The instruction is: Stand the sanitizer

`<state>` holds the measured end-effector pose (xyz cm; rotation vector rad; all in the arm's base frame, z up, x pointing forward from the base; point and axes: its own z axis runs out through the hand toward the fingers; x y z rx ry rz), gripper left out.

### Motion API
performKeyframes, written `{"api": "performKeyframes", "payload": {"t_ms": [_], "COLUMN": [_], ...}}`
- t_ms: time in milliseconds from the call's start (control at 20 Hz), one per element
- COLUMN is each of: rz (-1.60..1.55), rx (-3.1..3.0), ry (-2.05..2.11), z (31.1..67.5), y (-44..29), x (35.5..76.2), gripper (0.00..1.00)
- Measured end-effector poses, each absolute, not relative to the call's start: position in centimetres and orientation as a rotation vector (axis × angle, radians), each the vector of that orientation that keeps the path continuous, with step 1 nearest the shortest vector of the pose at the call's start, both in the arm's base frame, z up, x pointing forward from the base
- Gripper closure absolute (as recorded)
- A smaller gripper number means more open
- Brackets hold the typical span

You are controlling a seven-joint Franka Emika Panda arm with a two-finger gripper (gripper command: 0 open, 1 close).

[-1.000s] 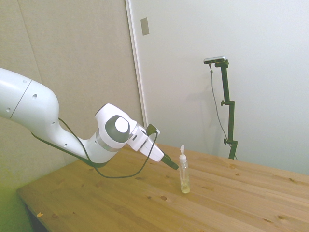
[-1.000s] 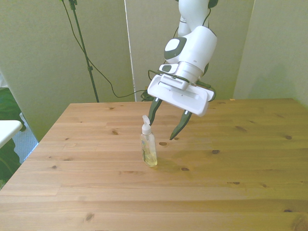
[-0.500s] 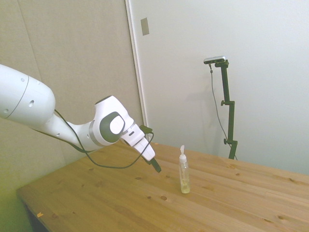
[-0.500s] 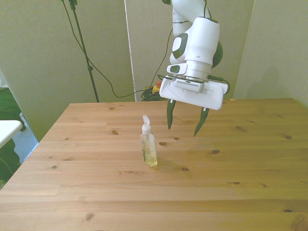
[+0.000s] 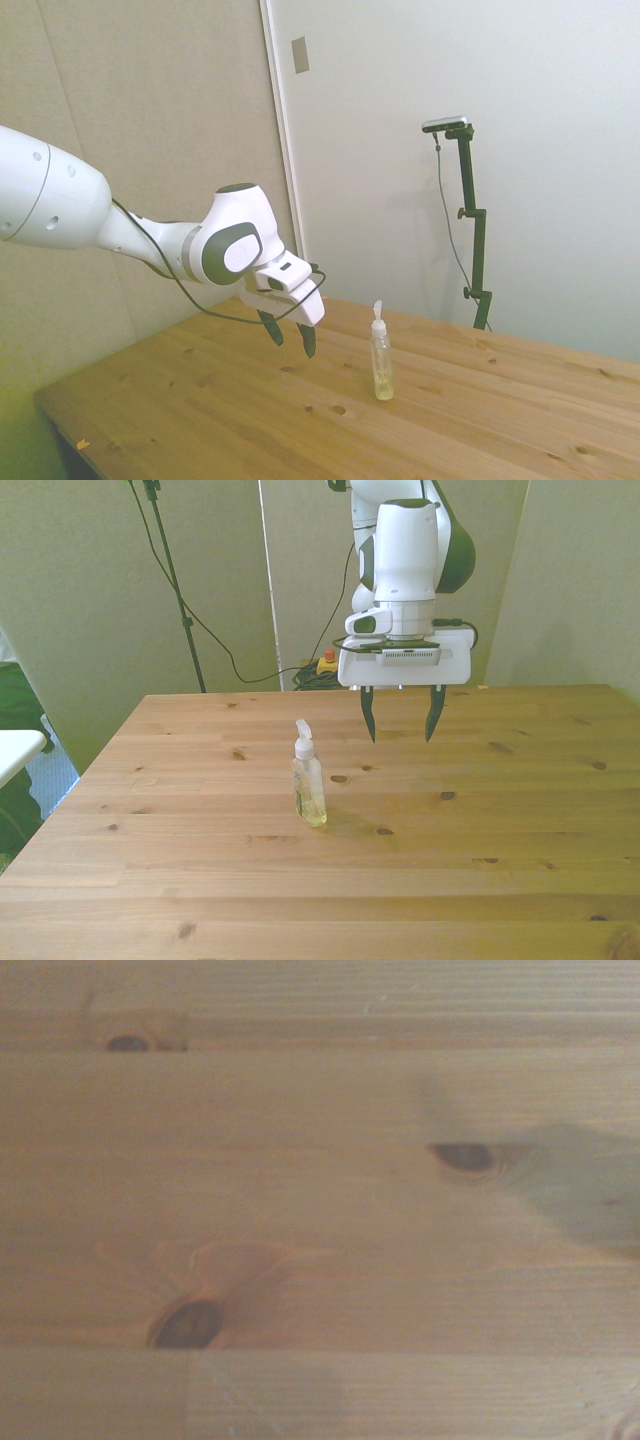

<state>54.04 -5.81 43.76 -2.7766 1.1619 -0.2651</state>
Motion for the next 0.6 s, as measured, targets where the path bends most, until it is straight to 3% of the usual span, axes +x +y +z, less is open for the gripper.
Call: {"api": "performKeyframes", "payload": {"t_ms": [600], "rz": [0.088], "rx": [-2.855], "ry": [0.723], "z": [43.5], "y": [-5.43], "x": [53.9], "gripper": [0.0]}}
